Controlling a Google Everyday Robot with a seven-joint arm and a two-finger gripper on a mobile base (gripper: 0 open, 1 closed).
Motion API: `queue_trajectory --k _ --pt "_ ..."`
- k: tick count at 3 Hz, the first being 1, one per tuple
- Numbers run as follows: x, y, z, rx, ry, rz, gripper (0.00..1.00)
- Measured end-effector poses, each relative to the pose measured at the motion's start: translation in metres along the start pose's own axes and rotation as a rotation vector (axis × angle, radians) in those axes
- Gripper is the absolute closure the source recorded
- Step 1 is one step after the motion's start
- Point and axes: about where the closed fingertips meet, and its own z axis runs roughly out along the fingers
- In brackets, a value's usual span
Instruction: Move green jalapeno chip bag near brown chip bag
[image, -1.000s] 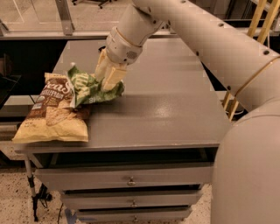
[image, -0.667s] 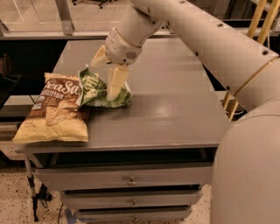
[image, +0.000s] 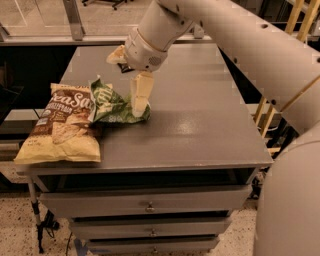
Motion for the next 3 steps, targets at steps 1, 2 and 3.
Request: queue_trajectory --k 1,2,3 --pt "0.019 0.011 -0.034 0.072 0.061 0.048 0.00" --pt "0.040 0.016 -0.057 0.134 0.094 0.098 0.00" --pt "0.041 0.016 -0.057 0.136 0.095 0.099 0.00"
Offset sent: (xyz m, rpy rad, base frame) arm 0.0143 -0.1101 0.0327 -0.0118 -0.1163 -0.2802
